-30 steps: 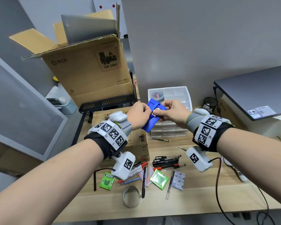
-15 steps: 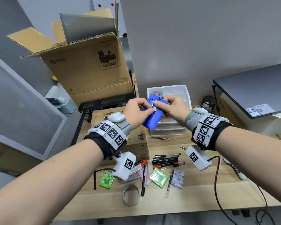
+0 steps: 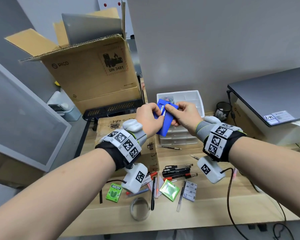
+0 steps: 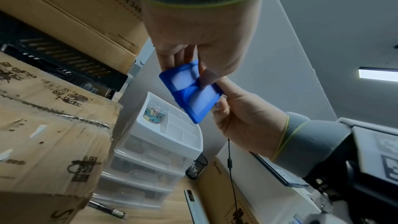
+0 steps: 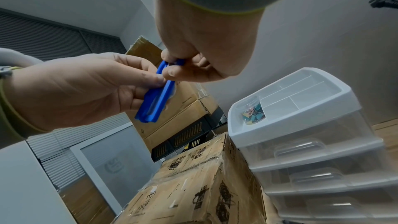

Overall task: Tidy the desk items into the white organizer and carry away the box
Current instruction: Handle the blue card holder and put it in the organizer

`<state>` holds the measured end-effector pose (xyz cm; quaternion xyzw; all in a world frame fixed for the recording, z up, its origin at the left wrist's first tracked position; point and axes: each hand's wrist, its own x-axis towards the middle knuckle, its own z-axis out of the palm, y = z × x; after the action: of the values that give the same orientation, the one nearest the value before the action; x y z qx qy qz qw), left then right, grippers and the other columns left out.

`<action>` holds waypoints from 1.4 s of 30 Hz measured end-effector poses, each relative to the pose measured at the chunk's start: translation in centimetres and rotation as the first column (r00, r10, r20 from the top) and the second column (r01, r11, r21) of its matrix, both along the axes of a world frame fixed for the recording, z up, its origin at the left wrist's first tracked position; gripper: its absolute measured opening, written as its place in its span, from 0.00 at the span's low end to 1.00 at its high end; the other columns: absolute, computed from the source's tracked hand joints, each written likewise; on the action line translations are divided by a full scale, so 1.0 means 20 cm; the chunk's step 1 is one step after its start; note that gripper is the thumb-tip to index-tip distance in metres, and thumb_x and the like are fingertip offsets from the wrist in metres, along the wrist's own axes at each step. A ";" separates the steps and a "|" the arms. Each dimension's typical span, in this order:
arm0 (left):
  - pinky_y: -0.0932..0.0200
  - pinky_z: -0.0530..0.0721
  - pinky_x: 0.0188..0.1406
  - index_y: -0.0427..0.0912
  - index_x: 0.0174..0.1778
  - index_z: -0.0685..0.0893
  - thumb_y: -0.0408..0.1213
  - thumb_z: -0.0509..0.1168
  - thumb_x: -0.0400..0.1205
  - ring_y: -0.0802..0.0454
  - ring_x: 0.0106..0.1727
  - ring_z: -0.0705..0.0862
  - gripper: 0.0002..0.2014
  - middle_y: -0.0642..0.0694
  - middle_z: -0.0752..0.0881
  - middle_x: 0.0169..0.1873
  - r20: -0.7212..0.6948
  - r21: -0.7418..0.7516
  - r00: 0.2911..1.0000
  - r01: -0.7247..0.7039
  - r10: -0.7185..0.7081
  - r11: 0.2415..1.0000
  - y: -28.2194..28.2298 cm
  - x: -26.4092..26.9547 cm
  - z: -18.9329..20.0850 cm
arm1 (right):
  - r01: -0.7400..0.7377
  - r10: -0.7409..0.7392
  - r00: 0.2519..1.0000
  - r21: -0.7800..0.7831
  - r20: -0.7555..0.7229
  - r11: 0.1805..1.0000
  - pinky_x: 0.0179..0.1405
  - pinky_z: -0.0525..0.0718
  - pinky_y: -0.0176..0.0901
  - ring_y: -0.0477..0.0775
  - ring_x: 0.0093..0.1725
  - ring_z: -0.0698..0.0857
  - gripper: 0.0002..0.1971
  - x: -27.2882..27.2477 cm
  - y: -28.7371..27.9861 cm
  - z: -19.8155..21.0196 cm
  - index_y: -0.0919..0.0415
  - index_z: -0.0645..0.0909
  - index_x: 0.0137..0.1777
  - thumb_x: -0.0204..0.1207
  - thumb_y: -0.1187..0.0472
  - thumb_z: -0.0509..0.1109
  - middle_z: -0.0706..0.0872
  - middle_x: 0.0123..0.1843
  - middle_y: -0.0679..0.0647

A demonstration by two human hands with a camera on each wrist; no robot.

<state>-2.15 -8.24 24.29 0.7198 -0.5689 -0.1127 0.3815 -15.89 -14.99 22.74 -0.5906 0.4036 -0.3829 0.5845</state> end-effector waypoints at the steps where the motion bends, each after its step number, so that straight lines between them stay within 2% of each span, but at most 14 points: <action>1: 0.69 0.70 0.29 0.45 0.32 0.83 0.35 0.72 0.72 0.61 0.29 0.76 0.05 0.55 0.83 0.30 0.001 -0.004 1.000 -0.018 0.018 1.000 -0.01 0.01 0.00 | -0.014 0.014 1.000 0.013 0.002 1.000 0.20 0.80 0.37 0.50 0.20 0.81 0.11 0.00 -0.01 0.00 0.59 0.77 0.37 0.78 0.60 0.75 0.84 0.24 0.54; 4: 0.71 0.68 0.26 0.45 0.33 0.83 0.36 0.71 0.72 0.61 0.27 0.75 0.04 0.54 0.82 0.27 0.012 0.005 0.999 -0.039 0.039 0.999 -0.03 0.01 -0.01 | -0.046 0.046 0.999 0.053 -0.001 0.998 0.24 0.82 0.38 0.50 0.21 0.81 0.07 0.00 -0.02 -0.01 0.64 0.80 0.46 0.75 0.65 0.76 0.85 0.29 0.55; 7: 0.68 0.70 0.26 0.46 0.33 0.82 0.36 0.70 0.72 0.58 0.27 0.75 0.04 0.52 0.83 0.27 0.023 0.013 1.000 -0.007 0.007 1.000 -0.05 0.01 -0.03 | -0.013 0.014 1.000 0.056 -0.022 0.998 0.20 0.79 0.36 0.47 0.19 0.79 0.07 0.01 -0.04 -0.01 0.66 0.80 0.48 0.75 0.67 0.76 0.85 0.33 0.59; 11: 0.62 0.76 0.34 0.46 0.35 0.83 0.37 0.68 0.77 0.52 0.32 0.78 0.05 0.49 0.87 0.32 -0.070 0.026 0.997 0.021 -0.019 0.999 -0.07 0.02 -0.04 | -0.015 0.016 1.000 0.062 -0.013 0.998 0.18 0.76 0.36 0.45 0.18 0.79 0.08 0.02 -0.07 -0.03 0.68 0.80 0.51 0.76 0.67 0.75 0.84 0.35 0.60; 13: 0.58 0.82 0.38 0.45 0.41 0.83 0.35 0.69 0.77 0.50 0.35 0.82 0.02 0.48 0.88 0.37 -0.150 0.012 0.988 0.038 -0.036 0.999 -0.08 0.03 -0.04 | -0.022 0.022 1.000 0.077 -0.002 0.997 0.18 0.76 0.36 0.45 0.19 0.79 0.06 0.00 -0.08 -0.04 0.68 0.80 0.51 0.78 0.66 0.73 0.85 0.35 0.58; 17: 0.56 0.86 0.41 0.43 0.53 0.75 0.32 0.75 0.72 0.50 0.39 0.86 0.19 0.49 0.86 0.37 -0.301 0.057 0.954 0.004 0.013 0.998 -0.12 0.05 -0.04 | -0.058 0.059 0.998 0.151 0.000 0.987 0.20 0.75 0.37 0.51 0.19 0.77 0.04 0.00 -0.12 -0.06 0.65 0.80 0.52 0.80 0.65 0.70 0.83 0.35 0.60; 20: 0.54 0.86 0.40 0.41 0.55 0.78 0.32 0.78 0.71 0.53 0.36 0.85 0.19 0.50 0.86 0.34 -0.325 0.134 0.946 0.019 0.025 0.991 -0.15 0.07 -0.05 | -0.093 0.099 0.995 0.182 -0.025 0.979 0.23 0.75 0.39 0.51 0.22 0.77 0.08 0.00 -0.13 -0.10 0.62 0.80 0.53 0.77 0.64 0.73 0.82 0.35 0.56; 24: 0.50 0.88 0.47 0.40 0.52 0.84 0.32 0.77 0.70 0.48 0.39 0.88 0.16 0.43 0.90 0.38 -0.327 0.222 0.945 0.091 -0.013 0.971 -0.20 0.09 -0.11 | -0.092 0.107 0.992 0.200 -0.066 0.976 0.23 0.74 0.39 0.51 0.22 0.77 0.07 -0.02 -0.17 -0.15 0.57 0.78 0.52 0.77 0.65 0.72 0.84 0.35 0.55; 29: 0.59 0.82 0.37 0.43 0.49 0.86 0.32 0.75 0.71 0.52 0.34 0.83 0.12 0.45 0.88 0.35 -0.256 0.288 0.962 0.166 -0.092 0.943 -0.24 0.10 -0.18 | -0.132 0.156 0.966 0.126 -0.208 0.983 0.23 0.70 0.38 0.48 0.24 0.75 0.05 -0.04 -0.25 -0.22 0.61 0.82 0.52 0.78 0.63 0.72 0.80 0.34 0.55; 32: 0.65 0.77 0.30 0.44 0.48 0.88 0.32 0.74 0.72 0.57 0.27 0.78 0.10 0.48 0.85 0.31 -0.219 0.296 0.961 0.232 -0.171 0.927 -0.30 0.09 -0.20 | -0.213 0.178 0.915 -0.056 -0.363 0.976 0.31 0.73 0.28 0.36 0.27 0.76 0.08 -0.06 -0.31 -0.23 0.59 0.87 0.53 0.76 0.60 0.76 0.82 0.36 0.48; 34: 0.62 0.80 0.31 0.45 0.47 0.88 0.32 0.74 0.71 0.57 0.25 0.77 0.10 0.49 0.85 0.28 -0.198 0.296 0.955 0.272 -0.219 0.916 -0.32 0.08 -0.21 | -0.272 0.185 0.879 -0.143 -0.440 0.952 0.32 0.72 0.23 0.32 0.27 0.76 0.09 -0.07 -0.33 -0.21 0.56 0.88 0.54 0.74 0.61 0.77 0.85 0.41 0.46; 37: 0.54 0.86 0.36 0.46 0.48 0.84 0.33 0.76 0.69 0.56 0.27 0.80 0.14 0.47 0.87 0.28 -0.189 0.280 0.955 0.274 -0.227 0.920 -0.40 0.07 -0.21 | -0.308 0.198 0.852 -0.160 -0.484 0.938 0.31 0.72 0.26 0.36 0.25 0.74 0.11 -0.08 -0.42 -0.19 0.54 0.87 0.55 0.73 0.63 0.77 0.83 0.38 0.43; 40: 0.57 0.85 0.39 0.49 0.50 0.79 0.35 0.78 0.68 0.55 0.31 0.84 0.18 0.47 0.89 0.34 -0.190 0.216 0.971 0.188 -0.147 0.958 -0.48 0.05 -0.21 | -0.353 0.199 0.792 -0.169 -0.577 0.920 0.37 0.75 0.37 0.46 0.31 0.75 0.05 -0.09 -0.52 -0.15 0.57 0.84 0.49 0.75 0.65 0.74 0.82 0.36 0.44; 42: 0.58 0.84 0.41 0.48 0.54 0.78 0.38 0.78 0.69 0.53 0.35 0.85 0.21 0.48 0.88 0.38 -0.184 0.165 0.979 0.118 -0.087 0.979 -0.52 0.05 -0.21 | -0.289 0.099 0.795 -0.230 -0.598 0.929 0.41 0.77 0.40 0.50 0.34 0.78 0.04 -0.11 -0.62 -0.14 0.54 0.84 0.46 0.76 0.64 0.73 0.84 0.38 0.48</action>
<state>-1.06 -18.71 20.11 0.7074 -0.5574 -0.2448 0.3592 -18.15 -27.42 20.04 -0.8014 0.4325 -0.1815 0.3712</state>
